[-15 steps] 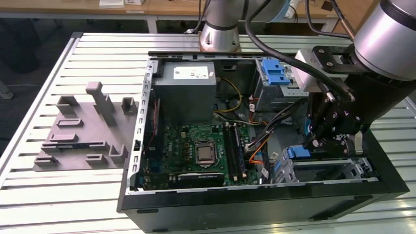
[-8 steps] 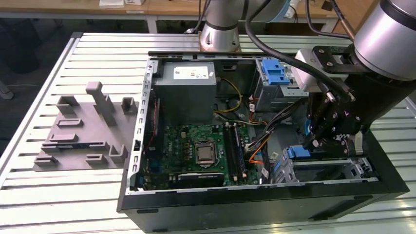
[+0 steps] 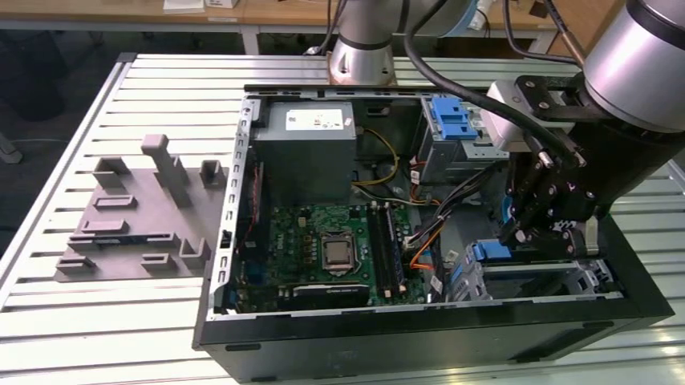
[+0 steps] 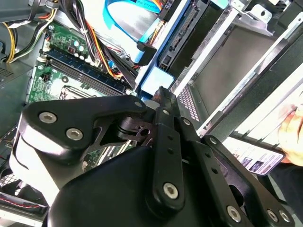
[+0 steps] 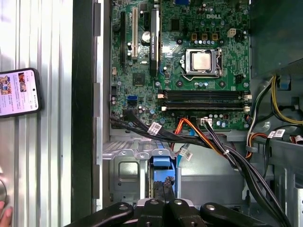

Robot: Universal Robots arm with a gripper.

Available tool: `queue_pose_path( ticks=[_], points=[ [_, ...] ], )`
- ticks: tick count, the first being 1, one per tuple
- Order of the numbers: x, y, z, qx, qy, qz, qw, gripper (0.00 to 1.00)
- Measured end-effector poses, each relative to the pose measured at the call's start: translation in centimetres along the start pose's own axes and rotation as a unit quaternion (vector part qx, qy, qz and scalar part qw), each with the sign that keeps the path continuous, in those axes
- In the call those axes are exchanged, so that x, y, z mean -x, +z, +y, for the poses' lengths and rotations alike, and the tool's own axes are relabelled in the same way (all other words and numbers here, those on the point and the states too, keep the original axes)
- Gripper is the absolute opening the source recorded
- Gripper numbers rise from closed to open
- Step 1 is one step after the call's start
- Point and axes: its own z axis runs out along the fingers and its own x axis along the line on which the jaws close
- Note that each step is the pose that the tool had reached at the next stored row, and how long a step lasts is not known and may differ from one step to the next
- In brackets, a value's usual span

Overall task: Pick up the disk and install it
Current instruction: 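Insert the first disk wire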

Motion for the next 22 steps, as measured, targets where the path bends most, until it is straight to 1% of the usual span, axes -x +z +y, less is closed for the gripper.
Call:
queue_pose_path(
  ticks=[4,6,8,12,15,17,20,22],
  points=[
    [0.00,0.01,-0.34,0.0000,0.000,0.0003,1.0000,0.11],
    [0.01,0.00,-0.83,0.0000,0.000,0.0003,1.0000,0.11],
    [0.02,-0.01,-1.55,0.0000,0.000,0.0003,1.0000,0.11],
    [0.06,-0.06,-3.32,0.0000,0.000,0.0003,1.0000,0.11],
    [0.08,-0.08,-4.32,0.0000,0.000,0.0003,1.0000,0.11],
    [0.12,-0.08,-4.55,-0.0009,0.000,0.0002,1.0000,0.11],
    [0.17,-0.15,-4.58,-0.0060,0.000,0.0005,1.0000,0.11],
    [0.22,-0.31,-4.61,-0.0080,0.000,0.0004,1.0000,0.11]
  ],
)
